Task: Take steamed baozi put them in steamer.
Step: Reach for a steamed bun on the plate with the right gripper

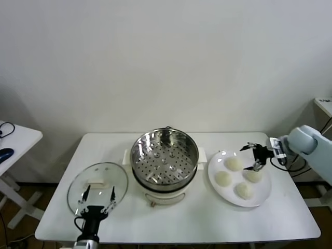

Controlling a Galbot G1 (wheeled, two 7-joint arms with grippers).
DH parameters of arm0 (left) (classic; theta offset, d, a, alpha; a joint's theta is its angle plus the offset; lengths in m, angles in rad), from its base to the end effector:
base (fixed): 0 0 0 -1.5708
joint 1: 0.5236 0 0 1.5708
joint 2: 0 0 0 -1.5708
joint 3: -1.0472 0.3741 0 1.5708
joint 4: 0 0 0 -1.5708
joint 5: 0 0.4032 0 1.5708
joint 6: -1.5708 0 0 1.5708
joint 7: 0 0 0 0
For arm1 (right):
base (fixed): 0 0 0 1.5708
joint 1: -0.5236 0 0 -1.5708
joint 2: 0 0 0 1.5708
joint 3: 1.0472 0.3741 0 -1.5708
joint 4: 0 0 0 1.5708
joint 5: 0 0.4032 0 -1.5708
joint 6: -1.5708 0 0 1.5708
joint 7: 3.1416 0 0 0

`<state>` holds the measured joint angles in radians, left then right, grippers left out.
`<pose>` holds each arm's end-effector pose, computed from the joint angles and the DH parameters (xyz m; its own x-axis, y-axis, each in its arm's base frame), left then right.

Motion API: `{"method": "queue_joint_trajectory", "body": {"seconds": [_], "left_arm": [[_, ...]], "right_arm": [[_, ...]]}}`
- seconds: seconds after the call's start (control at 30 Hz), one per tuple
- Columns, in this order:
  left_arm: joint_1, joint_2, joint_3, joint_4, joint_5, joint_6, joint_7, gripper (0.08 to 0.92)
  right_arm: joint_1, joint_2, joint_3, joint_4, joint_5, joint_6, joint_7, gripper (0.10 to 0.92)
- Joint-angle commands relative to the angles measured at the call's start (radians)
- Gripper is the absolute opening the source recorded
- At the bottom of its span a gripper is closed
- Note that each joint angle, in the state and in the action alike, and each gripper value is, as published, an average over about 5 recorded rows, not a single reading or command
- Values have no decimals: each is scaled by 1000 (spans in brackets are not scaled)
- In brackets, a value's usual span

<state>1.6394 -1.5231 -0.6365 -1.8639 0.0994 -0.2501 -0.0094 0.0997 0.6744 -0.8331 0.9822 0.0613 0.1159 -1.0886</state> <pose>0.1758 0.0557 -0.4259 -0.9974 -0.0566 0.0444 -0.0468 0.9794 0.1966 0.6029 -0.2624 -0.1939 -0.2206 -0.2575 0.9408 -0.9660 -0.0757 -0.2472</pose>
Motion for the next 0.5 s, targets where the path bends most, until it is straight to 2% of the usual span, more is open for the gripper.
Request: {"method": "queue_joint_trajectory", "body": {"seconds": [0.03,0.23,0.5], "left_arm": [[-3,1,-3,1,3,8,0,823],[-7,-6,-12,-3,4,18,0,823],[-7,-11,-17,-10,6,25,0,823]], "right_arm": [[224,173,-228,-239,-67,32,-133,823],[149,277,-191,-309,-99,30,-123,823],[86,303,-158,-331,-138,28,-102,823]]}}
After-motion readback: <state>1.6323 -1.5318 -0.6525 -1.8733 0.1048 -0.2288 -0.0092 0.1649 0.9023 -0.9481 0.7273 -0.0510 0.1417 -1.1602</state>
